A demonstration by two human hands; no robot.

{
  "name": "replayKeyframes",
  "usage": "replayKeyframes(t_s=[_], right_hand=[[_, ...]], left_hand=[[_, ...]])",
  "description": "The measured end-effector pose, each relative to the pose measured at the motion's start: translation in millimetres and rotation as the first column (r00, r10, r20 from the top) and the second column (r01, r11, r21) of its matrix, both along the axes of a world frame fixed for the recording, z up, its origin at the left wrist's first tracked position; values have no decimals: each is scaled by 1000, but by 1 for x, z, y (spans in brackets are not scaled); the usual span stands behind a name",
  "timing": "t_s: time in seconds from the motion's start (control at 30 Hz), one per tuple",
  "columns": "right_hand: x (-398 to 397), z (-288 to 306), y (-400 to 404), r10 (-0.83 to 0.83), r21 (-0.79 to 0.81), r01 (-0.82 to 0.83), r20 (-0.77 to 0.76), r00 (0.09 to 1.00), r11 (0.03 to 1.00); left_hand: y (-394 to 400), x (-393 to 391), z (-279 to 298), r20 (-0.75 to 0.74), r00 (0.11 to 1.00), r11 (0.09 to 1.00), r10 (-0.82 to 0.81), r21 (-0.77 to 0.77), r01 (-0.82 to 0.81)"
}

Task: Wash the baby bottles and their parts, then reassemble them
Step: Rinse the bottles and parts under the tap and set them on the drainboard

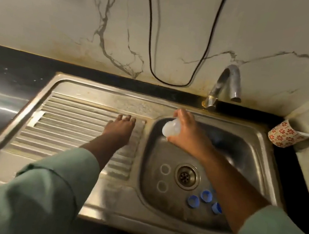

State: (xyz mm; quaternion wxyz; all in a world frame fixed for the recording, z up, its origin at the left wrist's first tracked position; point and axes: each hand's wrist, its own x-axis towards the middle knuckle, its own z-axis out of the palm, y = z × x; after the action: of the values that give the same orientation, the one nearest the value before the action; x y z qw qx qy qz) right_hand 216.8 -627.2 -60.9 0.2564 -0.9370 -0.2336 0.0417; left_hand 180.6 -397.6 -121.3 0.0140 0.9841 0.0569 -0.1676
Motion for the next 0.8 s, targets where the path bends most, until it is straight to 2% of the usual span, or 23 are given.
replayKeyframes(t_s=[0.1,0.23,0.3,0.4,0.5,0.67,0.8], right_hand=[[7,8,50,70,-25,-70,-17,997,997],[25,5,100,103,-198,-100,3,995,975],[32,-3,122,122,-280,-114,11,992,953],[40,-16,145,132,-349,-116,23,991,930],[43,-29,159,119,-385,-101,21,993,917],[48,-38,174,115,-431,-91,30,993,898],[48,-42,180,95,-425,-70,37,995,903]], left_hand=[[49,2,2,-30,999,999,36,16,-35],[81,8,-9,-137,990,992,36,-117,-52],[91,13,-16,-129,992,984,-1,-177,-22],[97,21,-23,-116,993,985,-27,-173,7],[98,25,-30,-123,992,985,-2,-169,-19],[100,29,-39,-39,999,989,-4,-150,-2],[101,30,-44,-47,999,984,18,-175,-26]])
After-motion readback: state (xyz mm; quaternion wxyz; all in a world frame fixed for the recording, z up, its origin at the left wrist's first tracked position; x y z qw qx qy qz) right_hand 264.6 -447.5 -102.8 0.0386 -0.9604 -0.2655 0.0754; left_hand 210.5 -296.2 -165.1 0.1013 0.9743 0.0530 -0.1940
